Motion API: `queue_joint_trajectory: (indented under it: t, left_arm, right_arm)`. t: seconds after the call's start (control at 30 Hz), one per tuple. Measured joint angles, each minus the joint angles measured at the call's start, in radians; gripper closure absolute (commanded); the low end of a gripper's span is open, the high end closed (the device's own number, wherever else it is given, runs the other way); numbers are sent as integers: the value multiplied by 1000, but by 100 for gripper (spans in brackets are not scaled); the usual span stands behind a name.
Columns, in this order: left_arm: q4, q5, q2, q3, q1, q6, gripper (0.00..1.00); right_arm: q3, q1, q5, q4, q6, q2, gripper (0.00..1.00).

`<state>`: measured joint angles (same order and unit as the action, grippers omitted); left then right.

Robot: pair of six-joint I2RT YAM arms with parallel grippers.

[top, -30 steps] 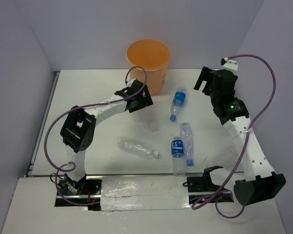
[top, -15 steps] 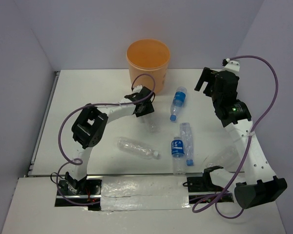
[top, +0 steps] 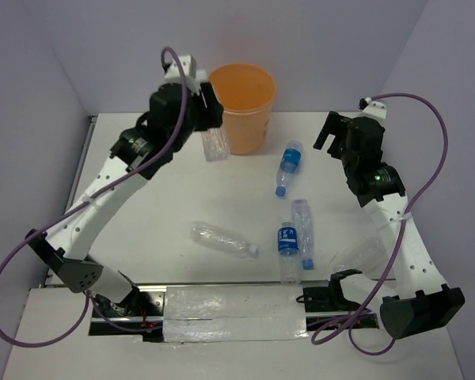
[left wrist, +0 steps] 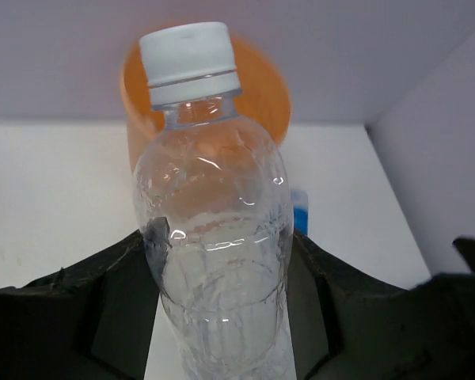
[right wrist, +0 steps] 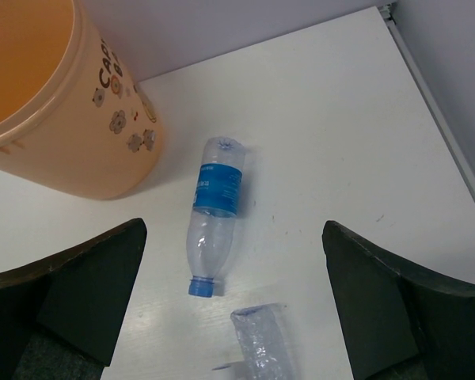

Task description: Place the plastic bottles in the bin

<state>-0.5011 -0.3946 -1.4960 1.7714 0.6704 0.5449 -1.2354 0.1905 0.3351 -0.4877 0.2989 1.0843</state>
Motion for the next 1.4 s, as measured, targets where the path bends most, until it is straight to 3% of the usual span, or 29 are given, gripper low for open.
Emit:
queue_joint_trajectory:
  t: [0.13, 0.33, 0.67, 0.97, 1.03, 1.1, 1.13, 1.4]
  left_arm:
    - [73, -68, -71, 240, -19, -193, 40]
    - [198, -117, -381, 555, -84, -363, 42]
    - [496, -151, -674, 609, -132, -430, 40]
    - [645, -143, -718, 628, -181, -333, 41]
    - [679, -137, -763, 665, -184, -324, 33]
    - [698, -129, -802, 691, -184, -315, 15]
    - [703, -123, -822, 697, -184, -304, 1]
    - [636, -78, -855, 673, -188, -249, 1]
  right_arm:
    - [-1, 0, -16, 0, 3, -2, 0]
    - [5, 0, -65, -30, 22, -34, 0]
    - [39, 0, -150, -105, 64, -137, 0]
    - [53, 0, -193, -129, 84, -141, 0]
    - [54, 0, -193, -130, 84, -141, 0]
    - [55, 0, -193, -129, 84, -140, 0]
    - [58, 0, -193, -129, 84, -140, 0]
    - [82, 0, -197, -129, 98, -125, 0]
